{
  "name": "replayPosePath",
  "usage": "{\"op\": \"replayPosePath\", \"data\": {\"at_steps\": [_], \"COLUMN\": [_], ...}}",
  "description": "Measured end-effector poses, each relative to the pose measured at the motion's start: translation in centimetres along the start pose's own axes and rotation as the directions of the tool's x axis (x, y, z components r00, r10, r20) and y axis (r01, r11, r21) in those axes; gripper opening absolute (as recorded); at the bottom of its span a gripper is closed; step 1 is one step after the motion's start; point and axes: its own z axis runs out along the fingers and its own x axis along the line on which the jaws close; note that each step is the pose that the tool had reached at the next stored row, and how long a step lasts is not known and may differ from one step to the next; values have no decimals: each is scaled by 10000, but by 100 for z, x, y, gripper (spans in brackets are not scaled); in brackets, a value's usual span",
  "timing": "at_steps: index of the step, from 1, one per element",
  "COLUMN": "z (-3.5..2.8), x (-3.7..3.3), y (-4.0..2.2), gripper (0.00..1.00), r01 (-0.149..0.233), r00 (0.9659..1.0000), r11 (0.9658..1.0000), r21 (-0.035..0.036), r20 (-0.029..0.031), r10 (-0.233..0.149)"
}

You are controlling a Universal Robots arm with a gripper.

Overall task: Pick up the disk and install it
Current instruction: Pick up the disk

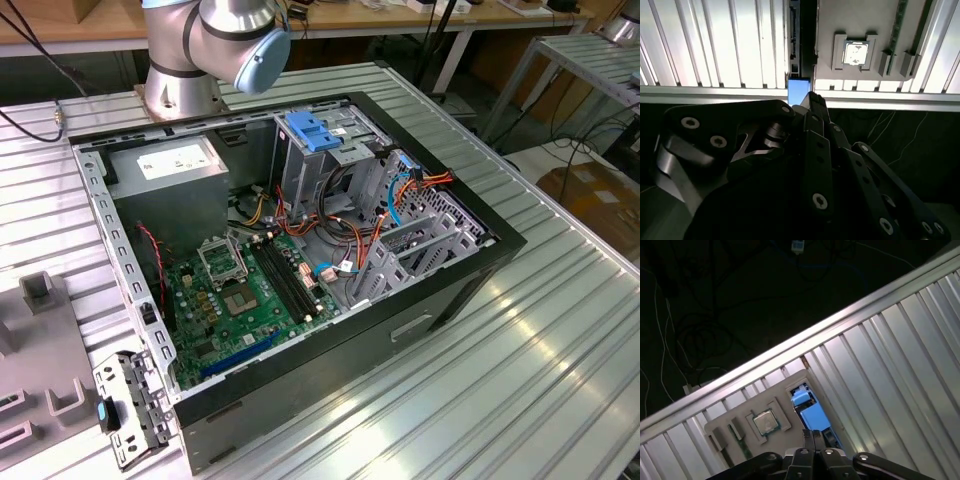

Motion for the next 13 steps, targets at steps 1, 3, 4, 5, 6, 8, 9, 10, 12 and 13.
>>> {"op": "replayPosePath", "data": {"at_steps": [1, 3, 4, 5, 6, 8, 9, 10, 12, 13], "z": [0, 1, 1, 1, 1, 2, 2, 3, 3, 3], "x": [0, -1, -2, -4, -7, -12, -12, -13, -14, -14], "y": [0, -2, -2, -4, -4, -2, -1, 0, 0, 0], "gripper": [11, 11, 11, 11, 11, 11, 11, 11, 11, 11], "r01": [139, 395, 467, 553, 571, 580, 581, 580, 581, 582], "r00": [9999, 9992, 9989, 9985, 9984, 9983, 9983, 9983, 9983, 9983], "r11": [9999, 9992, 9989, 9985, 9984, 9983, 9983, 9983, 9983, 9983], "r21": [2, 3, 3, 4, 4, 4, 4, 4, 4, 3], "r20": [-2, -5, -6, -8, -9, -8, -8, -8, -9, -9], "r10": [-139, -395, -467, -553, -571, -580, -581, -580, -581, -582]}}
